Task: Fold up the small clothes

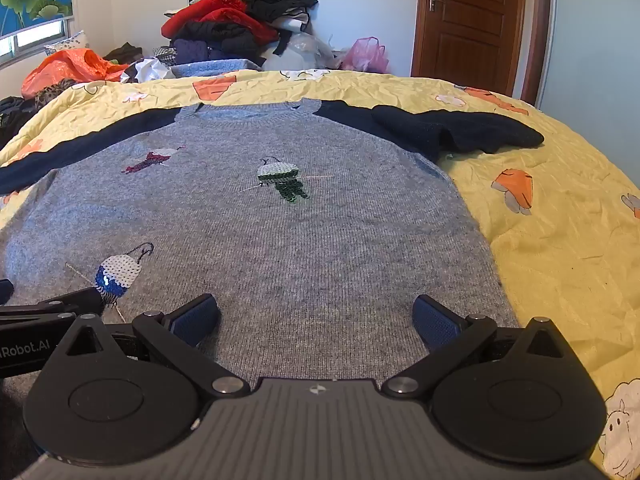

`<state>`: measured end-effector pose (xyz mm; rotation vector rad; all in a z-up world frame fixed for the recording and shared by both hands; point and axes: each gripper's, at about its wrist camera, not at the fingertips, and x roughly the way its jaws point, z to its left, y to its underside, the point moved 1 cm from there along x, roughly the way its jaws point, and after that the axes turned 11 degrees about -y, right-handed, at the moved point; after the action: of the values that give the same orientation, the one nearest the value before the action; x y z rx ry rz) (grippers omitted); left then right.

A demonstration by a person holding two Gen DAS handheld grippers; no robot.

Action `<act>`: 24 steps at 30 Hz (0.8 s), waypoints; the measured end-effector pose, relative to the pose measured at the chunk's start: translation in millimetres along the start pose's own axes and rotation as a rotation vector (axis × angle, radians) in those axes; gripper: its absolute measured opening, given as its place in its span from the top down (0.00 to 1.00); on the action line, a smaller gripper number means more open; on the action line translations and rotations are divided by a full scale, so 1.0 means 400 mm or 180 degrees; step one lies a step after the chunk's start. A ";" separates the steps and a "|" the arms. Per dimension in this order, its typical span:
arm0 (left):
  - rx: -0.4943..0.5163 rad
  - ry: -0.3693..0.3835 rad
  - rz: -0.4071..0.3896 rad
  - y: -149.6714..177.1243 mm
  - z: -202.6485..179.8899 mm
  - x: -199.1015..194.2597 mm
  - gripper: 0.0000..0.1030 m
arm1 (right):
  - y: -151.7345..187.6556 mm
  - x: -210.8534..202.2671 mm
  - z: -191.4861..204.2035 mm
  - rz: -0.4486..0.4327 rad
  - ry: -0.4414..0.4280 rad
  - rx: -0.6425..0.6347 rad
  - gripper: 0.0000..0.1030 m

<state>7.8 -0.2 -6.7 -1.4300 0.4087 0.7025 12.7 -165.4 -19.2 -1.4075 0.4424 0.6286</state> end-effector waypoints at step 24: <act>-0.0020 0.0013 -0.0010 0.000 0.001 0.000 0.00 | 0.000 -0.001 0.001 -0.0004 -0.0002 0.0001 0.00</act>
<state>7.7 0.1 -6.5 -1.4378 0.4076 0.6990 12.5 -165.0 -19.1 -1.4071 0.4412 0.6279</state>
